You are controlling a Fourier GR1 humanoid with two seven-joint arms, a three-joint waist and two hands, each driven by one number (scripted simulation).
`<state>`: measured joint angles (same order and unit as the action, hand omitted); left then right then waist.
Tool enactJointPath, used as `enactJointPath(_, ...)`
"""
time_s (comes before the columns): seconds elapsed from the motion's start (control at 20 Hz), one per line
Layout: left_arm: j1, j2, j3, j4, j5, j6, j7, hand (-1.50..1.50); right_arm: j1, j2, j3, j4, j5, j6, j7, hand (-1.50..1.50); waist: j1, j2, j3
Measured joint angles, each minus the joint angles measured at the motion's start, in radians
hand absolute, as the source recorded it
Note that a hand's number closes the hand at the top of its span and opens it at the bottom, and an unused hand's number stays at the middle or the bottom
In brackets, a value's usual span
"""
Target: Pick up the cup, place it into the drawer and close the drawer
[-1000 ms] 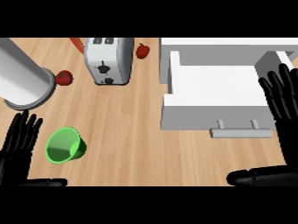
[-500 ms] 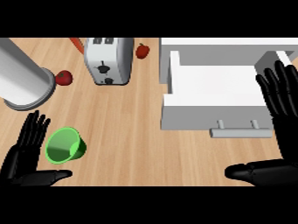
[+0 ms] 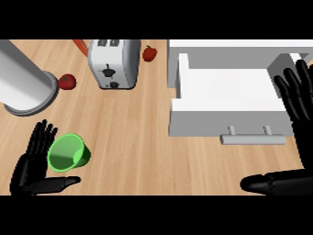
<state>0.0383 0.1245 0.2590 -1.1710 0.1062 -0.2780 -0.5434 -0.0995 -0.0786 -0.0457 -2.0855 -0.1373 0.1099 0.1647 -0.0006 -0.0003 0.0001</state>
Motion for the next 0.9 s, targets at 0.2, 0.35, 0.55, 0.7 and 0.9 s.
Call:
enactJointPath(0.2,-0.019,0.012,0.008,0.084,-0.008,0.002,-0.059,-1.5,0.025,0.013,0.031,-0.016,0.024,-0.002,0.0,-1.5,-0.001,0.0,0.0)
enactJointPath(0.35,-0.055,0.022,0.014,0.175,-0.023,0.011,-0.113,-1.5,-0.001,0.009,0.026,-0.026,0.016,-0.01,0.034,-1.5,-0.001,0.001,-0.001)
enactJointPath(0.55,-0.103,0.049,0.021,0.298,-0.029,-0.005,-0.177,-1.5,-0.029,0.001,0.009,-0.014,-0.002,-0.009,0.051,-1.5,-0.001,0.001,-0.001)
enactJointPath(0.7,-0.143,0.065,0.022,0.391,-0.041,-0.008,-0.231,-1.5,-0.034,0.005,0.008,0.007,-0.001,-0.008,0.035,-1.5,-0.002,0.001,0.0)
enactJointPath(0.9,-0.183,0.082,0.018,0.494,-0.05,-0.015,-0.293,-1.5,-0.014,0.011,0.014,-0.005,0.008,-0.008,0.02,-1.5,-0.002,0.001,-0.001)
